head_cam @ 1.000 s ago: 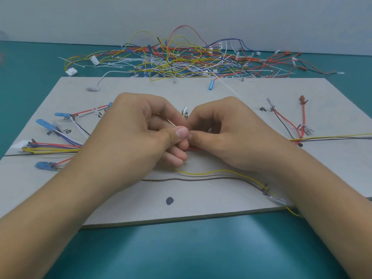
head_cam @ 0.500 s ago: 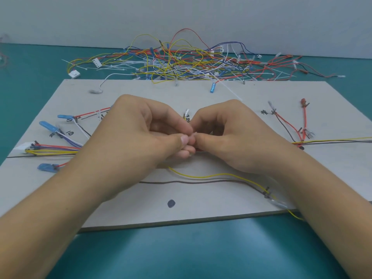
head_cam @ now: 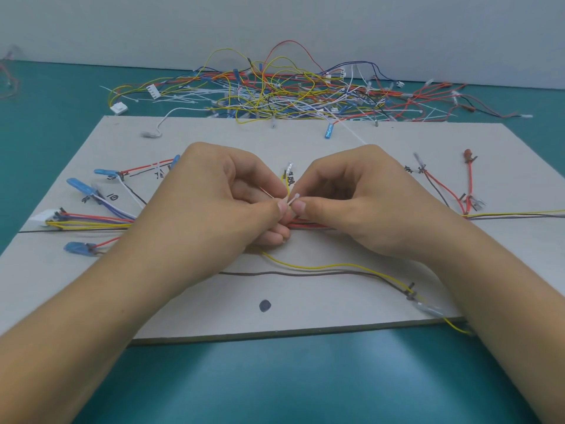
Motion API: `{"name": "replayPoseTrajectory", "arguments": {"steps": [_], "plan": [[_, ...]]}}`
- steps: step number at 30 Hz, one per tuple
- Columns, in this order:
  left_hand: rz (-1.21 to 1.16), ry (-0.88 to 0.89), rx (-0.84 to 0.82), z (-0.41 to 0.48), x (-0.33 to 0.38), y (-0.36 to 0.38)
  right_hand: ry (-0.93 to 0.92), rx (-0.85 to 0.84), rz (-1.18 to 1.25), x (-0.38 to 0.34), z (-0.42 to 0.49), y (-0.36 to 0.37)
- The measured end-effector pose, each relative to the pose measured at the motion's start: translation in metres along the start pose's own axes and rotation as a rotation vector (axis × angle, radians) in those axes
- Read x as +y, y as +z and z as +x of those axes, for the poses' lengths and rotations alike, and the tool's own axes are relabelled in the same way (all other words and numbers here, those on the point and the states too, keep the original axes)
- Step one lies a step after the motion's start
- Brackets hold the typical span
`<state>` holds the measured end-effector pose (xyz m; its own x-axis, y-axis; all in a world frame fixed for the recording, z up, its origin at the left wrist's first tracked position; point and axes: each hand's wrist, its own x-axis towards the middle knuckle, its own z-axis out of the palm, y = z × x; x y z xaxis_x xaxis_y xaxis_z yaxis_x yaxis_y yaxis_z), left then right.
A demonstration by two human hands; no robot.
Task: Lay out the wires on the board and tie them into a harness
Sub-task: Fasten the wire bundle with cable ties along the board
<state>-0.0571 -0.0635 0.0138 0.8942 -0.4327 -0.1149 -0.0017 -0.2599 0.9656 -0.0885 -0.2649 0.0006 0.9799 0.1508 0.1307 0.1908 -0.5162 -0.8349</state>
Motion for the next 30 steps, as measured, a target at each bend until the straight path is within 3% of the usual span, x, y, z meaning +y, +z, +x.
{"name": "replayPoseTrajectory", "arguments": {"steps": [20,30], "plan": [[0.004,0.038,-0.013,0.003,-0.002,0.001,-0.017,-0.014,-0.102,-0.005,-0.003,0.002],[0.040,0.111,0.011,0.003,-0.001,0.003,0.038,-0.052,0.067,-0.014,0.000,-0.006]]}}
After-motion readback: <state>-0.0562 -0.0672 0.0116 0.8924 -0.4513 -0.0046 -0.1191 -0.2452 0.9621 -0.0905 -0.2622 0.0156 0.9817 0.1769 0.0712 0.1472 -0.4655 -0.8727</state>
